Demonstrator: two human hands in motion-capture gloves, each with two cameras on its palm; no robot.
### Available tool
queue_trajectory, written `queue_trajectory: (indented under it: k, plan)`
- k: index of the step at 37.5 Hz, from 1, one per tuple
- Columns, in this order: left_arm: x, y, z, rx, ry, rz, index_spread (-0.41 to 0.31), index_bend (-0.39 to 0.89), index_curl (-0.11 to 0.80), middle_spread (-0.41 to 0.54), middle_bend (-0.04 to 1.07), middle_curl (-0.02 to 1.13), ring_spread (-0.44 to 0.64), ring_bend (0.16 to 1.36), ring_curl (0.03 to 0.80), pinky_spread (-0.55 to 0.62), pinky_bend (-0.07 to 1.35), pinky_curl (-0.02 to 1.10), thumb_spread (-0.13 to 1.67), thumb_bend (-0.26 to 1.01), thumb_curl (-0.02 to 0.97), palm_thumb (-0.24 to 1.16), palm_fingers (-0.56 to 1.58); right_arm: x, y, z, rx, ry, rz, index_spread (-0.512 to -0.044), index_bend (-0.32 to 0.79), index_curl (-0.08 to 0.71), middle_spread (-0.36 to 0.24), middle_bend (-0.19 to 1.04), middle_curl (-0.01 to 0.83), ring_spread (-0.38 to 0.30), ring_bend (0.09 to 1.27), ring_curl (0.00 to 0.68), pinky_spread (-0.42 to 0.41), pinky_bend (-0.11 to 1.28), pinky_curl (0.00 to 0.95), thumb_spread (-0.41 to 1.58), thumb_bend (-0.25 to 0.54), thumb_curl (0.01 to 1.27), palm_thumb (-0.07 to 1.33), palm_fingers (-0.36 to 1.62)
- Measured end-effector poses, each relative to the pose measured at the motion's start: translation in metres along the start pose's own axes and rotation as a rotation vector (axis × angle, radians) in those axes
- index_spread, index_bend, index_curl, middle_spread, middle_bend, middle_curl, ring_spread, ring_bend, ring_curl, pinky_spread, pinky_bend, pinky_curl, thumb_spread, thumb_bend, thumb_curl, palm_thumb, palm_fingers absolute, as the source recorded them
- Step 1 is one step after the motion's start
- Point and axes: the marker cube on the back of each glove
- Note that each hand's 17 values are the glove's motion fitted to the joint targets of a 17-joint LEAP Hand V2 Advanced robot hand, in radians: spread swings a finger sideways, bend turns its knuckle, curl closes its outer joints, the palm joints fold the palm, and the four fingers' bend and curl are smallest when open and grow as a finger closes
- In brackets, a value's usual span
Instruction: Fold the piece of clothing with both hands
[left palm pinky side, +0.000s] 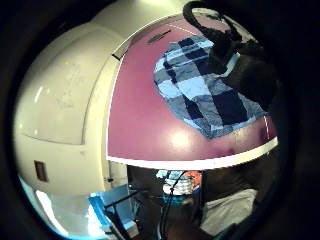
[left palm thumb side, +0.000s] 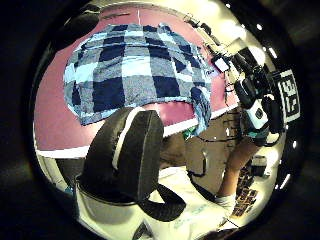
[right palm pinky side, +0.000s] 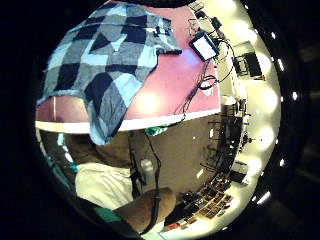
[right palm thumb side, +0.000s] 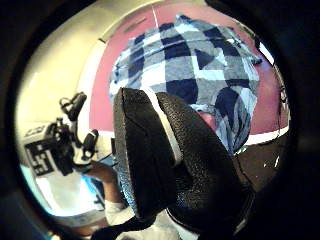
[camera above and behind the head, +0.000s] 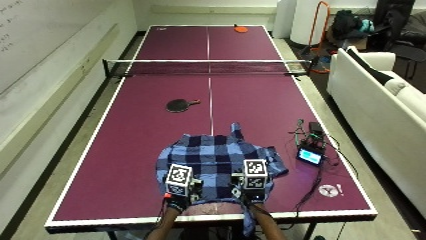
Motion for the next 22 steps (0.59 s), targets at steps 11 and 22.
queue_trajectory:
  k: [11, 22]
  plan:
    - [0.009, 0.038, 0.028, -0.135, 0.038, -0.007, -0.119, 0.12, 0.241, -0.054, 0.18, 0.32, 0.05, 0.58, 0.313, 0.12, 0.41, 0.35, 1.13, -0.02, 0.196, 0.11, 0.56, 0.006, 0.016, 0.029, -0.019, -0.009, -0.042, -0.394, 0.13, 0.255, -0.057, 0.19, 0.289, 0.123, 0.22, 0.199, 0.248, 0.41, 0.305, 1.25, -0.013, 0.17, 0.24, 0.16]
    - [0.007, 0.031, 0.129, -0.270, 0.051, -0.019, -0.096, 0.07, 0.223, -0.035, 0.16, 0.33, 0.04, 0.64, 0.338, 0.12, 0.47, 0.38, 1.10, -0.01, 0.238, 0.20, 0.48, 0.032, -0.007, 0.112, -0.115, 0.011, 0.019, -0.354, 0.08, 0.202, -0.030, 0.19, 0.307, 0.113, 0.33, 0.246, 0.236, 0.49, 0.343, 1.18, 0.035, 0.24, 0.45, 0.07]
